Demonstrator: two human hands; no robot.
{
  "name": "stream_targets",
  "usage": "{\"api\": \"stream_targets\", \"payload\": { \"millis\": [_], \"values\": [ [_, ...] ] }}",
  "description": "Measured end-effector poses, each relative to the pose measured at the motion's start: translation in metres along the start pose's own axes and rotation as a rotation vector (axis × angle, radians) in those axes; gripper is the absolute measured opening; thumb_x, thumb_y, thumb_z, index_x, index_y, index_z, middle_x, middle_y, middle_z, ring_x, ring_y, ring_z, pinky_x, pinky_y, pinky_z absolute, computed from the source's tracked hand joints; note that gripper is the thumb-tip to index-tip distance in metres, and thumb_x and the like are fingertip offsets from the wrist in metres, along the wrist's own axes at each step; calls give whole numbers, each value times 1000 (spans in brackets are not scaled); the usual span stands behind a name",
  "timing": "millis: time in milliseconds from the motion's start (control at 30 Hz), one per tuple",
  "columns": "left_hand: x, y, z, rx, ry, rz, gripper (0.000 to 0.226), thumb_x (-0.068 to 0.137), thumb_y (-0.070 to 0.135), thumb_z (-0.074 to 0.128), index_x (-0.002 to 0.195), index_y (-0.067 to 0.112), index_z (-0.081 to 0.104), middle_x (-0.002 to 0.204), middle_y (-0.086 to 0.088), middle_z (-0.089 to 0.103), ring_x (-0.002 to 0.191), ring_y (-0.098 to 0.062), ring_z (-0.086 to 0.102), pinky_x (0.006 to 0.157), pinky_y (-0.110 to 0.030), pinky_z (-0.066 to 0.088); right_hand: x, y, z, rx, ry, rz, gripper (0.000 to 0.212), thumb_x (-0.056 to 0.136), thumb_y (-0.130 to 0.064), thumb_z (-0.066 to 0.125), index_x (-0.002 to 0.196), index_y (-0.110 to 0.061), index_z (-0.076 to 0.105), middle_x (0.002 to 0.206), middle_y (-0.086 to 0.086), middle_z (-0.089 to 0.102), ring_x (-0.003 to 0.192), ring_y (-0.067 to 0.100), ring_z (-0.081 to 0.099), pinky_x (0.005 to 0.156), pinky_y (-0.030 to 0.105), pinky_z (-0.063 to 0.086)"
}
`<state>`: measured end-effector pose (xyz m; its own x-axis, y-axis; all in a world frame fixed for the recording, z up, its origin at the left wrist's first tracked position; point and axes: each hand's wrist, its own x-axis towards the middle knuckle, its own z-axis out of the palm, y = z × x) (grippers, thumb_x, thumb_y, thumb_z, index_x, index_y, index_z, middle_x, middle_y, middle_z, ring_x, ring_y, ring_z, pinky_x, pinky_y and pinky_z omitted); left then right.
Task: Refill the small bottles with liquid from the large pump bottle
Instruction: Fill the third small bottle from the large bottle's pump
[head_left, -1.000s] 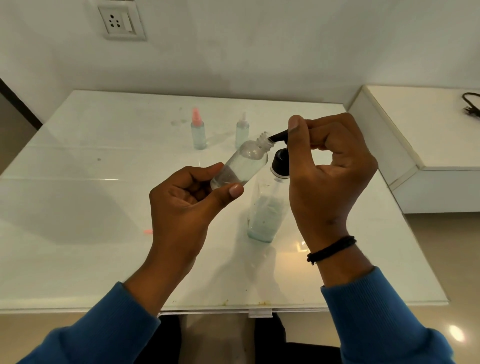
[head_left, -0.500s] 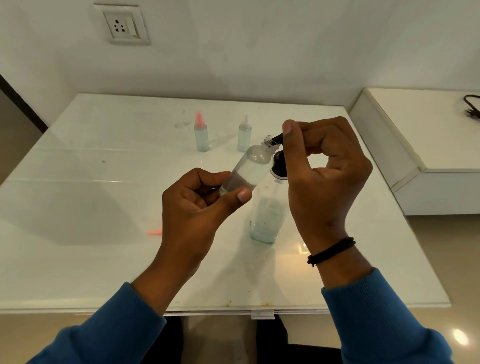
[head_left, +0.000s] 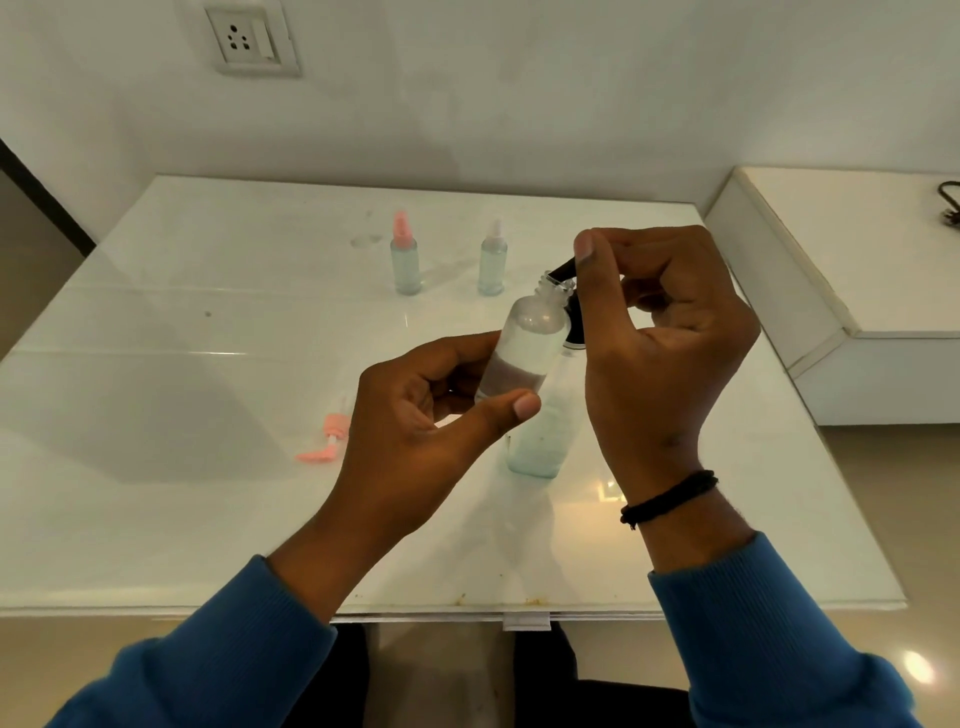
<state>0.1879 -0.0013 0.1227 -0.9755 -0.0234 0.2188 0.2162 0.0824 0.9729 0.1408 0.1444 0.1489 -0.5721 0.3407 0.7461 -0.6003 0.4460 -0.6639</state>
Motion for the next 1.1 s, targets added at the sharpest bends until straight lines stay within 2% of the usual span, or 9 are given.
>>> {"api": "stream_targets", "payload": {
  "millis": [100, 267, 467, 633, 867, 1033, 1100],
  "values": [
    [-1, 0, 0, 15, 8, -5, 41, 80, 28, 82, 119, 19, 72, 107, 7, 78, 100, -21, 74, 88, -37, 62, 0, -1, 0, 2, 2, 1, 7, 94, -20, 71, 89, -19, 66, 88, -9, 66, 79, 11, 65, 67, 15, 51],
    [-2, 0, 1, 49, 17, -8, 41, 79, 26, 82, 118, 17, 73, 104, 8, 77, 92, -22, 74, 82, -30, 62, -1, -1, 1, -7, 4, -2, 6, 94, -21, 70, 91, -20, 66, 89, -7, 66, 80, 9, 65, 68, 12, 51],
    [-1, 1, 1, 81, 24, -10, 41, 78, 27, 84, 117, 20, 73, 104, 11, 77, 92, -17, 74, 80, -22, 60, 0, -2, 0, -11, 12, -18, 6, 95, -21, 70, 91, -20, 65, 90, -9, 66, 81, 12, 67, 68, 14, 52],
    [-2, 1, 1, 94, 30, -18, 48, 75, 32, 85, 119, 19, 72, 107, 10, 77, 93, -16, 75, 81, -26, 62, 0, -1, -1, -19, 16, -38, 6, 95, -19, 71, 91, -19, 65, 90, -6, 67, 80, 16, 67, 67, 17, 54],
    [-2, 3, 0, 44, 50, 14, 51, 76, 25, 86, 123, 17, 68, 111, 8, 75, 98, -17, 74, 82, -26, 62, -1, -1, -1, -28, 18, -21, 6, 95, -18, 70, 91, -17, 65, 89, -7, 67, 77, 14, 64, 66, 20, 52],
    [-1, 7, -2, 27, 83, 66, 57, 76, 25, 84, 126, 35, 57, 113, 11, 72, 100, -14, 73, 81, -20, 59, 0, -3, -1, -48, 13, -28, 7, 95, -17, 71, 91, -18, 64, 88, -12, 65, 77, 18, 64, 66, 28, 54],
    [0, 5, -6, 4, 98, 75, 57, 78, 16, 86, 125, 31, 59, 110, 6, 74, 98, -20, 74, 83, -27, 61, 0, -4, -1, -51, 19, -32, 8, 95, -16, 70, 91, -19, 64, 88, -12, 65, 78, 21, 65, 67, 37, 56]
  ]
}}
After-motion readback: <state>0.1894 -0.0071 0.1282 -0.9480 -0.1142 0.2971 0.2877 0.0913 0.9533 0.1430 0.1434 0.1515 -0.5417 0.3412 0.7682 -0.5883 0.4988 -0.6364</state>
